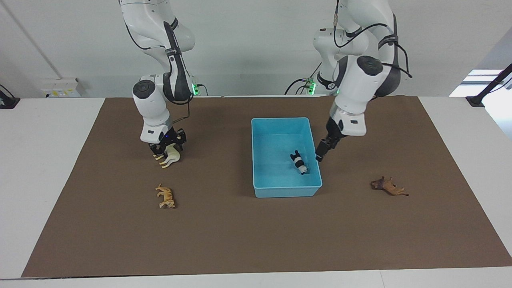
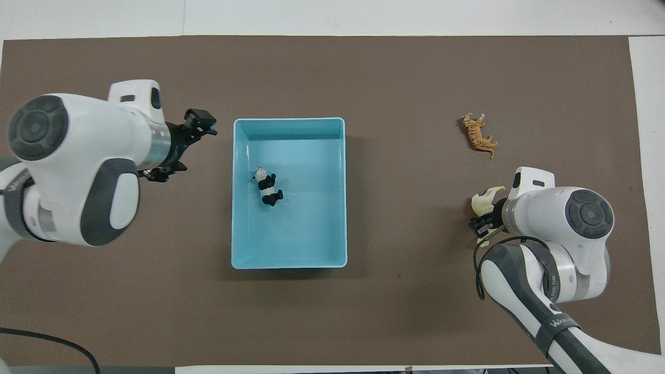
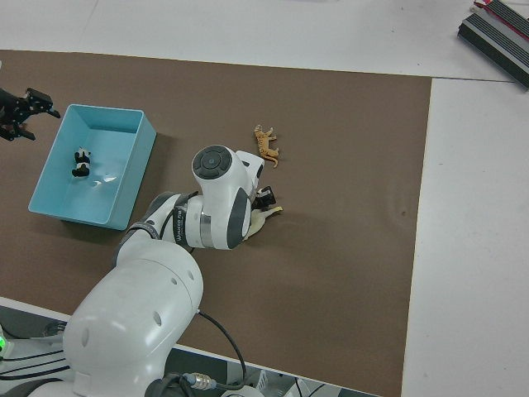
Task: Put all toys into storage box
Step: 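Carry the horse to the box while the left gripper reaches the brown dog, then release the horse in the box while the left gripper grasps the dog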
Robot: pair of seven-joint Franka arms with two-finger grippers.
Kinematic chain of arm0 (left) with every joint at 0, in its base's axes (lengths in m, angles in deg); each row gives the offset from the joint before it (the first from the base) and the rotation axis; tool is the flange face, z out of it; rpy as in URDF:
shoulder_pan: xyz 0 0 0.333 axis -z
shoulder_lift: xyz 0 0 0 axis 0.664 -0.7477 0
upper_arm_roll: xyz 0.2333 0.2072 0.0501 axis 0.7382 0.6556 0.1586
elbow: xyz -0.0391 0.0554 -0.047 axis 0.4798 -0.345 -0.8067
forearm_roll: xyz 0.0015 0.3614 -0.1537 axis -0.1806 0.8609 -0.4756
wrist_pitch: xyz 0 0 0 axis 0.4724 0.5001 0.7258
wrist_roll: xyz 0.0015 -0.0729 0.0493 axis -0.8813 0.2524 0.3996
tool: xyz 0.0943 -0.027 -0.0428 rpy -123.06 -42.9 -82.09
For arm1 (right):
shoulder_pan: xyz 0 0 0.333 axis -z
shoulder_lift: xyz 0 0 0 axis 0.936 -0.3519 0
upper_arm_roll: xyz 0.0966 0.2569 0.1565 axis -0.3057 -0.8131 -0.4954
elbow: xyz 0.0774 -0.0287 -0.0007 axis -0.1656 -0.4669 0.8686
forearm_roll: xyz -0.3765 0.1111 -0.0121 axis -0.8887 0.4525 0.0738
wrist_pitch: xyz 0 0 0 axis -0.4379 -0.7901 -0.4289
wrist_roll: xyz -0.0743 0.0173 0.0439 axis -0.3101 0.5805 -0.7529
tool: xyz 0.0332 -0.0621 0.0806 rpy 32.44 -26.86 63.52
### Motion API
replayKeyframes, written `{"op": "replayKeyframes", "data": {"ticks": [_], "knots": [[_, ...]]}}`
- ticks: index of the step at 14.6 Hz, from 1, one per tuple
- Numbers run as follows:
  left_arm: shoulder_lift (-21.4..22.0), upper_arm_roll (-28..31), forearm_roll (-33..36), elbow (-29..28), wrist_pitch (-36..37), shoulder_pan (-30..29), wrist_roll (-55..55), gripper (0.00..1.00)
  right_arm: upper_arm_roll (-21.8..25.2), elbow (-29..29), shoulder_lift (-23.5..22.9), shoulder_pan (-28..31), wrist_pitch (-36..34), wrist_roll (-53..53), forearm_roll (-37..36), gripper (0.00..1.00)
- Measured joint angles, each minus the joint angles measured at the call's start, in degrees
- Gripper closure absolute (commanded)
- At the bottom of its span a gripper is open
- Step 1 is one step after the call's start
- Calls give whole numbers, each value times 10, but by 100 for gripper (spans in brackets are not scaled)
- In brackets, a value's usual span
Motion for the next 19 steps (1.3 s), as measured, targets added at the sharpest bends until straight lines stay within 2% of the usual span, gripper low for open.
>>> {"op": "replayKeyframes", "data": {"ticks": [1, 3, 4, 7, 10, 13, 16, 19], "knots": [[-5, 1, 4, 12, 12, -31, -8, 0, 0, 1, 0, 0, 0, -1, 0, 100], [-33, 2, 38, 59, 46, -72, -16, 0, 0, 10, 2, 0, -8, -5, 0, 100], [-56, 1, 61, 88, 57, -82, -16, 0, 0, 25, 3, 0, -34, -7, 0, 100], [-130, 1, 126, 135, 61, -111, -35, 0, 0, 127, 14, 0, -182, -46, 0, 100], [-187, 1, 147, 140, 15, -136, -57, 0, -5, 248, 20, -20, -306, -173, 2, 100], [-210, 0, 149, 129, -28, -172, -116, 0, -17, 338, 6, -101, -353, -347, 14, 100], [-211, -1, 149, 87, -89, -184, -130, 0, -25, 381, -27, -194, -352, -478, 29, 100], [-211, -7, 141, 67, -117, -184, -130, 0, -26, 431, -89, -289, -322, -604, 29, 100]]}}
